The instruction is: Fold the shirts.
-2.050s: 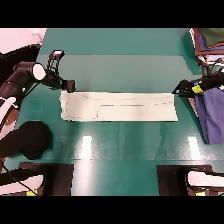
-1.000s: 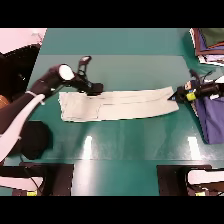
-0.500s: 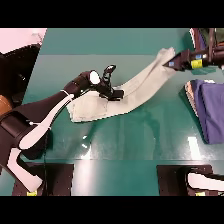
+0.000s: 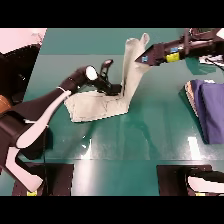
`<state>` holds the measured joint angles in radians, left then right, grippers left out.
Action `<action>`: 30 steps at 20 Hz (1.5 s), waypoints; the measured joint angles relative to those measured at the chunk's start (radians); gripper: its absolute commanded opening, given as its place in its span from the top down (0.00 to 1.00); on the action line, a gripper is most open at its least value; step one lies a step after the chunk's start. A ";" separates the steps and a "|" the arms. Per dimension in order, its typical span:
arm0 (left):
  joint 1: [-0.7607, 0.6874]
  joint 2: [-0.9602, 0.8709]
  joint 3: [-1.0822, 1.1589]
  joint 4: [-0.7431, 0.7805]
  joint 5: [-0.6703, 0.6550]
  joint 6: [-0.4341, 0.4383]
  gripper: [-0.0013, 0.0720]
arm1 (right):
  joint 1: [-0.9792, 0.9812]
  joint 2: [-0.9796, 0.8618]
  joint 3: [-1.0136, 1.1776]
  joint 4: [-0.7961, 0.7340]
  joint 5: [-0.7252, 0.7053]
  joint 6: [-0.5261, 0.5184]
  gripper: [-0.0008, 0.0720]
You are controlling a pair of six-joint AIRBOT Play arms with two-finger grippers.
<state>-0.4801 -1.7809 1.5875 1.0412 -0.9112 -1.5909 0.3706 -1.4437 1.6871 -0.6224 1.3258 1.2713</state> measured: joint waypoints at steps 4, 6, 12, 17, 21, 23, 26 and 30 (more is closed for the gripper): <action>0.154 0.150 0.003 0.141 -0.072 0.000 0.95 | 0.151 -0.059 0.003 0.003 -0.106 -0.010 0.97; 0.252 0.243 0.003 0.212 -0.098 0.000 0.95 | 0.254 -0.105 0.004 0.004 -0.208 -0.016 0.96; 0.508 0.459 0.004 0.318 -0.156 0.015 0.95 | 0.518 -0.340 0.130 0.001 -0.397 -0.070 0.35; 0.585 0.512 0.003 0.334 -0.213 0.020 0.95 | 0.523 -0.447 0.250 -0.061 -0.211 -0.060 0.37; 0.599 0.522 0.004 0.335 -0.247 0.025 0.95 | 0.401 -0.394 0.153 -0.196 -0.131 0.009 0.37; 0.602 0.523 0.003 0.335 -0.261 0.027 0.95 | 0.311 -0.351 0.055 -0.249 -0.113 0.049 0.37; 0.604 0.524 0.003 0.326 -0.271 0.029 0.95 | 0.167 -0.294 -0.101 -0.287 -0.106 0.096 0.17; 0.603 0.524 0.003 0.296 -0.272 0.032 0.95 | 0.047 -0.293 -0.248 -0.247 -0.138 0.117 0.17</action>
<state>0.1226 -1.2568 1.5909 1.3373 -1.1835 -1.5585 0.4175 -1.7367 1.4391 -0.8696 1.1877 1.3880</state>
